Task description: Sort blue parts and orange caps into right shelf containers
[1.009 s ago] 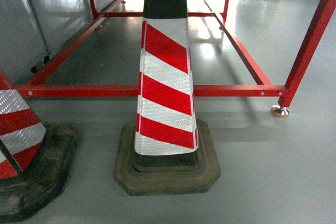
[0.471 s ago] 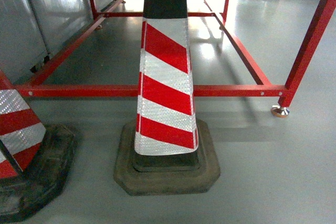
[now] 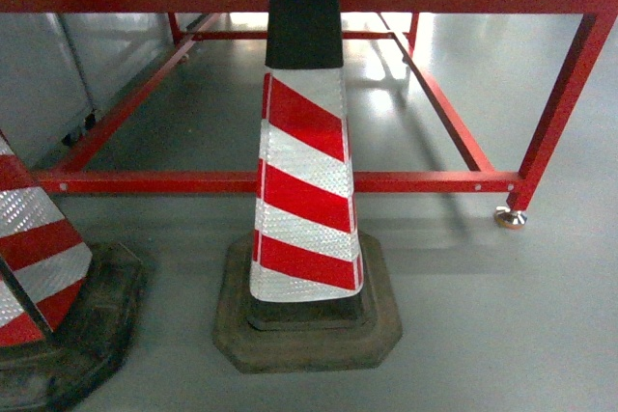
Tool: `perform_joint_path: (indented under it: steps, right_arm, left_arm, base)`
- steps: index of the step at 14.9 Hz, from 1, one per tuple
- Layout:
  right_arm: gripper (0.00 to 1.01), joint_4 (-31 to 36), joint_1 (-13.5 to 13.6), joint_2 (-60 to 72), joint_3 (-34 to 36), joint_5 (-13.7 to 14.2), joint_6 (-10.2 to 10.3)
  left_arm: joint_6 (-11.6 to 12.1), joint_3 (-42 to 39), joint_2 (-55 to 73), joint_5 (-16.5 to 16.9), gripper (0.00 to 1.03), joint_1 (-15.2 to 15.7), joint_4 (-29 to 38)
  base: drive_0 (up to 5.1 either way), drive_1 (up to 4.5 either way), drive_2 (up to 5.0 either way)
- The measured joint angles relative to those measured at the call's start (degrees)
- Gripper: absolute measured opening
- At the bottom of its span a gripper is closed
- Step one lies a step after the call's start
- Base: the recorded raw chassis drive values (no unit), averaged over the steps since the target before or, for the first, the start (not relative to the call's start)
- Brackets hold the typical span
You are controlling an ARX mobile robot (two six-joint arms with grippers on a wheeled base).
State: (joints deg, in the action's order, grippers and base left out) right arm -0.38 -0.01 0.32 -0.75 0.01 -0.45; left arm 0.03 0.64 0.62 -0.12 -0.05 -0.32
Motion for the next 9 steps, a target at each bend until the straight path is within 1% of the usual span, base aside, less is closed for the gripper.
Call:
perform_joint_path:
  steps: [9]
  right_arm:
    - [0.98,0.1,0.0,0.0,0.0,0.0,0.3]
  left_arm:
    - [0.0,0.0,0.0,0.1,0.98,0.0,0.0]
  base:
    - [0.0,0.0,0.0]
